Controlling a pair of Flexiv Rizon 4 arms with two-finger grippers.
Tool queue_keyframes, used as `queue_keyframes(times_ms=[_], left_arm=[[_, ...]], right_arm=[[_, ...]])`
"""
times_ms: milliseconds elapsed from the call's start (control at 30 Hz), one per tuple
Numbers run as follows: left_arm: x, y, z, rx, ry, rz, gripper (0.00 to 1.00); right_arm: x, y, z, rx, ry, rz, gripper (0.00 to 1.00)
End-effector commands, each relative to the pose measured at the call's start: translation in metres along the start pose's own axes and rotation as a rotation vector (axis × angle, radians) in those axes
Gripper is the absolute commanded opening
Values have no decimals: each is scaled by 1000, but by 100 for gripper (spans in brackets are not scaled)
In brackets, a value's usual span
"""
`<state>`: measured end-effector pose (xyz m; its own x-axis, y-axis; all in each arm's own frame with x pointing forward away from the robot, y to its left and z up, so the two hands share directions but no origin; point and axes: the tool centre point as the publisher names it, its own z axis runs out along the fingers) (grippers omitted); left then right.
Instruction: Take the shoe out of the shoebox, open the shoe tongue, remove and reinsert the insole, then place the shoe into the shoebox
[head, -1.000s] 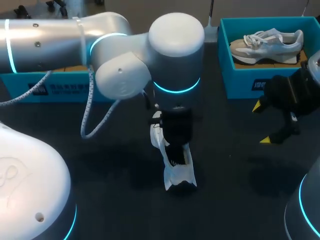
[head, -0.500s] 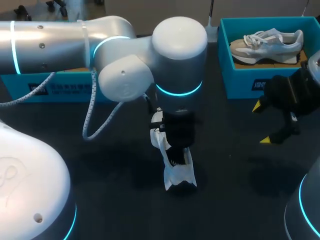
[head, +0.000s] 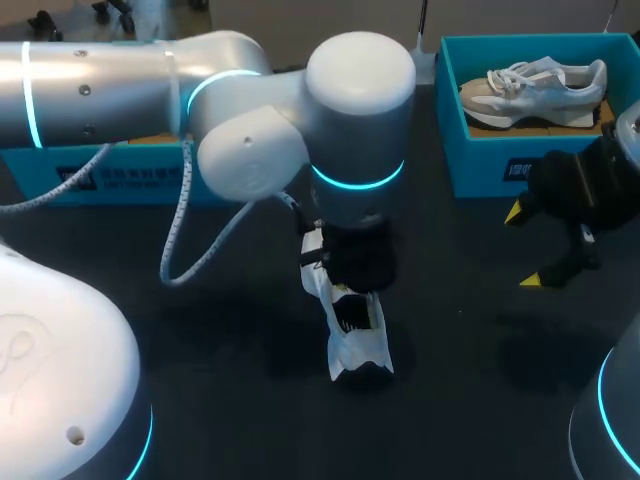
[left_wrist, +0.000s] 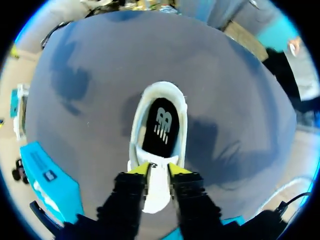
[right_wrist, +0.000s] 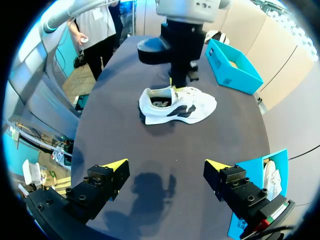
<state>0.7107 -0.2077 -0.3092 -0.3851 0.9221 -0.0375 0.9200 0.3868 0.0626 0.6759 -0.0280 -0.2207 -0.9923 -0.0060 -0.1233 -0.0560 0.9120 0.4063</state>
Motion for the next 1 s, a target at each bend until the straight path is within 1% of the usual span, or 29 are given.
queue_keyframes(times_ms=[33, 67, 667, 700, 733, 767, 800, 833, 900, 1000], left_arm=[[18, 3, -26, 104, -18, -99, 100], [20, 2, -27, 135, -16, -89, 100], [20, 2, -27, 135, -16, -89, 100], [19, 0, -27, 138, 20, -153, 100], [19, -2, -26, 100, 22, -201, 100], [20, -2, -26, 103, 30, -231, 100], [21, -3, -26, 114, 42, -256, 100], [22, -3, -28, 127, 35, -325, 100], [26, -4, -33, 154, 19, -426, 100], [32, -9, -41, 172, -18, -556, 100]], right_arm=[[0, 0, 2, 3, -2, 1, 100], [0, 0, 2, 3, -2, 1, 100], [0, 0, 2, 3, -2, 1, 100], [0, 0, 2, 3, -2, 1, 100], [0, 0, 2, 3, -2, 1, 100], [0, 0, 2, 3, -2, 1, 100], [0, 0, 2, 3, -2, 1, 100], [0, 0, 2, 3, -2, 1, 100], [0, 0, 2, 3, -2, 1, 100], [0, 0, 2, 3, -2, 1, 100]])
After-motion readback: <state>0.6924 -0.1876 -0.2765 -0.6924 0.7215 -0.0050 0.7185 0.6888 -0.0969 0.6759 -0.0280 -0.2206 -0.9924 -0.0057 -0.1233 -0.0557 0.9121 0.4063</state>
